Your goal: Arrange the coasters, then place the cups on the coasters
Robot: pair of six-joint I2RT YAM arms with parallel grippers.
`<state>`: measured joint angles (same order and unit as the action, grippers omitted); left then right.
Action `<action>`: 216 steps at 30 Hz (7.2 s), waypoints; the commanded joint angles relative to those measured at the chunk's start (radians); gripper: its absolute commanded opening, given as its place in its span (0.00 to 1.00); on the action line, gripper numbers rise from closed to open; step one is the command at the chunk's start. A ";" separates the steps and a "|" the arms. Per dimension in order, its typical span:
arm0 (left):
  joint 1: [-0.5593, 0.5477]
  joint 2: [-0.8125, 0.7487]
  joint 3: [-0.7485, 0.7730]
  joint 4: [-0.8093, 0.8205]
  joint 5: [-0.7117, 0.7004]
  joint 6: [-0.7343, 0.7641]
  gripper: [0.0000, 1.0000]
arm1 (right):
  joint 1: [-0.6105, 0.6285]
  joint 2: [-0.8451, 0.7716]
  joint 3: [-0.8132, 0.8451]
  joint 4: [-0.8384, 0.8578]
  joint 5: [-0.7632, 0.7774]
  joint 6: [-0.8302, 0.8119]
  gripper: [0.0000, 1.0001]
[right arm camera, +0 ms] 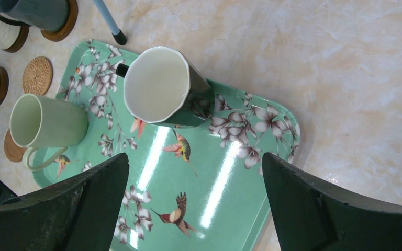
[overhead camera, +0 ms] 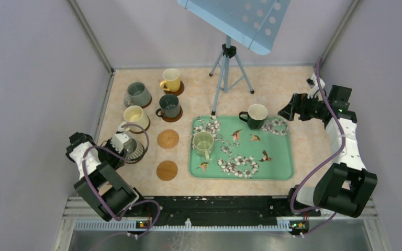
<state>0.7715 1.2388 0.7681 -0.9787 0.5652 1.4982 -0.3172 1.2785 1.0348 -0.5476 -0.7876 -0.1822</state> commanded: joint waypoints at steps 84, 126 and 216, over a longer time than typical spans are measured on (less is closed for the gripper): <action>-1.588 1.177 1.502 0.233 -0.290 -0.621 0.65 | 0.004 -0.022 0.016 0.013 -0.009 0.002 0.96; -1.529 0.870 1.250 0.253 -0.005 -0.848 0.00 | 0.003 -0.036 0.018 0.018 0.012 0.009 0.96; -0.801 -0.040 0.013 0.455 -0.178 -0.878 0.06 | 0.006 0.008 -0.023 0.025 -0.013 0.020 0.96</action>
<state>-0.0338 1.2480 0.7826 -0.6022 0.3717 0.6037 -0.3164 1.2858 1.0077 -0.5400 -0.7799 -0.1555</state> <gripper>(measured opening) 0.248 0.961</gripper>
